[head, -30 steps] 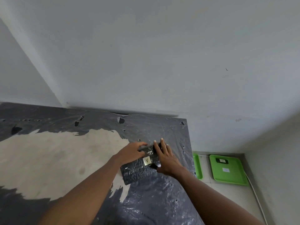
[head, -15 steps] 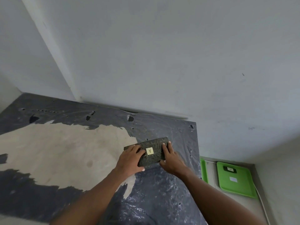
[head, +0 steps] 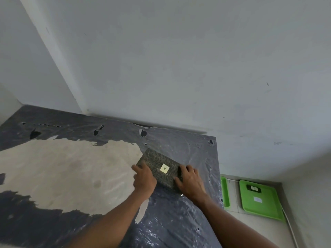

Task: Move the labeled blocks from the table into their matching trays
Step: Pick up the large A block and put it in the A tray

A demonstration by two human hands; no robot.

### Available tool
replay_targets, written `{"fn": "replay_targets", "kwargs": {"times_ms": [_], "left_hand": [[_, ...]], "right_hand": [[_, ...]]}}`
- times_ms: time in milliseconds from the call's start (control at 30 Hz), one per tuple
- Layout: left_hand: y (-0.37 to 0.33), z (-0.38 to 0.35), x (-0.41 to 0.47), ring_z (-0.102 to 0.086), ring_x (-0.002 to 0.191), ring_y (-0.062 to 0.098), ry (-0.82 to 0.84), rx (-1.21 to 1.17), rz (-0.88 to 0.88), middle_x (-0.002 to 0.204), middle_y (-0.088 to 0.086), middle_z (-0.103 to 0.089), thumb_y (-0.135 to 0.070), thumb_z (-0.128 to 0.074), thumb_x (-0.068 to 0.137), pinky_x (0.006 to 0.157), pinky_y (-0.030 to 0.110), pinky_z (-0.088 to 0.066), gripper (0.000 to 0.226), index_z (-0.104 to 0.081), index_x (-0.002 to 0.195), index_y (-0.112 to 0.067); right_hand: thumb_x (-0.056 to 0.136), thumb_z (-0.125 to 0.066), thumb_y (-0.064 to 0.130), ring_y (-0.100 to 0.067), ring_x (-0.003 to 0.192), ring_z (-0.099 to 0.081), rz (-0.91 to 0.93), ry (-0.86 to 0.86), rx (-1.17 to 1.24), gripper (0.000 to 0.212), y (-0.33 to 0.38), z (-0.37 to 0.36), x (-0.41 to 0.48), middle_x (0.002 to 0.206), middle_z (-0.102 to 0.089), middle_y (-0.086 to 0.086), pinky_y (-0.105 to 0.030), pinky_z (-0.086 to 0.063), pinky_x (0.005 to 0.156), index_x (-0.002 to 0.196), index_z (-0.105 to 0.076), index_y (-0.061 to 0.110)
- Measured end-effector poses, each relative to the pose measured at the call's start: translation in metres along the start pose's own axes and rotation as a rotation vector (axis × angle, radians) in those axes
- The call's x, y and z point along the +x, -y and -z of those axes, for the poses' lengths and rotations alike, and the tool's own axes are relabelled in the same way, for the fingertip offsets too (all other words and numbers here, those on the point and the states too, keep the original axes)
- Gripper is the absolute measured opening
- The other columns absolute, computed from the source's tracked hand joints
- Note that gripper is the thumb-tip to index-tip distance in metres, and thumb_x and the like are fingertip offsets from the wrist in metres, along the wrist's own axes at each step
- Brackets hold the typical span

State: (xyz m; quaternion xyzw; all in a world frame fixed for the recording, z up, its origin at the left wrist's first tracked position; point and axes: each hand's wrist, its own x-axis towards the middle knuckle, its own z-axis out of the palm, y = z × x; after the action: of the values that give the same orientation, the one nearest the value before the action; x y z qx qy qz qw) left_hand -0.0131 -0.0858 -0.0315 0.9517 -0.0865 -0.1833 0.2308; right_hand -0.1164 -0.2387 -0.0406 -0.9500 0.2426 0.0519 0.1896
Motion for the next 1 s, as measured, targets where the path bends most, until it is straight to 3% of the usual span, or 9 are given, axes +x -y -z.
{"fn": "replay_targets", "kwargs": {"times_ms": [167, 300, 433, 533, 600, 733, 833, 900, 1000], "left_hand": [[-0.015, -0.002, 0.006, -0.055, 0.114, 0.032, 0.042, -0.377, -0.115, 0.138, 0.018, -0.035, -0.012, -0.067, 0.088, 0.084, 0.028, -0.049, 0.068, -0.027, 0.143, -0.012], [-0.025, -0.003, 0.016, -0.051, 0.121, 0.029, 0.185, -0.172, -0.193, 0.140, 0.013, -0.033, -0.048, -0.077, 0.077, 0.099, 0.036, -0.049, 0.090, -0.029, 0.145, -0.014], [-0.028, -0.011, 0.014, -0.030, 0.139, 0.036, 0.265, 0.126, -0.150, 0.154, 0.011, -0.018, -0.080, -0.072, 0.056, 0.106, 0.056, -0.043, 0.128, -0.015, 0.153, -0.018], [-0.030, -0.030, -0.004, -0.015, 0.144, 0.040, 0.299, 0.237, -0.134, 0.162, 0.010, 0.005, -0.076, -0.076, 0.055, 0.106, 0.060, -0.038, 0.141, 0.007, 0.155, -0.021], [-0.031, -0.039, -0.011, -0.010, 0.147, 0.041, 0.267, 0.251, -0.167, 0.164, 0.013, 0.009, -0.065, -0.080, 0.061, 0.111, 0.060, -0.034, 0.138, 0.009, 0.155, -0.018], [-0.020, -0.036, -0.004, 0.000, 0.152, 0.038, 0.337, 0.388, -0.572, 0.164, 0.012, 0.011, -0.051, -0.083, 0.065, 0.124, 0.055, -0.008, 0.135, 0.010, 0.156, -0.015], [-0.012, -0.030, 0.004, 0.011, 0.153, 0.035, 0.424, 0.515, -0.798, 0.165, 0.013, 0.015, -0.045, -0.081, 0.072, 0.119, 0.045, 0.011, 0.131, 0.014, 0.155, -0.013], [-0.012, -0.025, 0.011, 0.015, 0.152, 0.036, 0.407, 0.603, -0.847, 0.165, 0.015, 0.014, -0.043, -0.079, 0.075, 0.119, 0.047, 0.013, 0.127, 0.013, 0.155, -0.009], [-0.013, -0.013, 0.021, 0.008, 0.152, 0.038, 0.362, 0.611, -0.783, 0.164, 0.018, 0.008, -0.043, -0.081, 0.071, 0.124, 0.055, 0.002, 0.128, 0.010, 0.156, -0.010]], "right_hand": [[0.097, -0.047, 0.048, -0.019, 0.083, -0.064, -0.107, -0.031, 0.220, 0.027, 0.001, -0.005, -0.011, 0.100, -0.065, -0.003, -0.040, -0.057, 0.071, 0.105, -0.049, 0.022], [0.098, -0.045, 0.034, -0.021, 0.059, -0.066, -0.091, 0.087, 0.424, 0.028, -0.004, -0.006, -0.022, 0.071, -0.068, -0.007, -0.050, -0.058, 0.062, 0.079, -0.056, 0.017], [0.098, -0.046, 0.030, -0.014, 0.049, -0.052, -0.162, -0.115, 0.280, 0.026, -0.014, -0.001, -0.018, 0.062, -0.060, 0.001, -0.041, -0.051, 0.054, 0.073, -0.048, 0.021], [0.098, -0.048, 0.021, -0.016, 0.067, -0.059, -0.137, -0.187, 0.319, 0.008, -0.014, 0.008, -0.008, 0.092, -0.069, -0.004, -0.032, -0.047, 0.058, 0.097, -0.056, 0.021], [0.097, -0.049, 0.017, -0.019, 0.080, -0.062, -0.060, -0.173, 0.313, 0.016, -0.012, 0.013, -0.001, 0.109, -0.065, -0.006, -0.035, -0.052, 0.066, 0.111, -0.057, 0.017], [0.096, -0.049, 0.016, -0.021, 0.108, -0.057, 0.122, -0.132, 0.219, 0.029, -0.010, 0.023, 0.009, 0.128, -0.055, -0.008, -0.037, -0.054, 0.087, 0.125, -0.047, 0.021], [0.092, -0.058, 0.023, -0.030, 0.145, -0.025, 0.151, 0.018, 0.054, 0.063, -0.018, 0.024, 0.014, 0.157, -0.028, -0.012, -0.047, -0.028, 0.116, 0.146, -0.027, 0.018], [0.090, -0.062, 0.032, -0.030, 0.150, -0.008, 0.146, 0.149, -0.026, 0.081, -0.027, 0.022, 0.015, 0.163, -0.013, -0.011, -0.050, -0.012, 0.121, 0.153, -0.015, 0.016], [0.091, -0.050, 0.029, -0.025, 0.151, 0.004, 0.131, 0.246, -0.063, 0.080, -0.040, 0.018, 0.013, 0.165, -0.001, -0.005, -0.055, -0.004, 0.122, 0.154, -0.003, 0.023]]}}
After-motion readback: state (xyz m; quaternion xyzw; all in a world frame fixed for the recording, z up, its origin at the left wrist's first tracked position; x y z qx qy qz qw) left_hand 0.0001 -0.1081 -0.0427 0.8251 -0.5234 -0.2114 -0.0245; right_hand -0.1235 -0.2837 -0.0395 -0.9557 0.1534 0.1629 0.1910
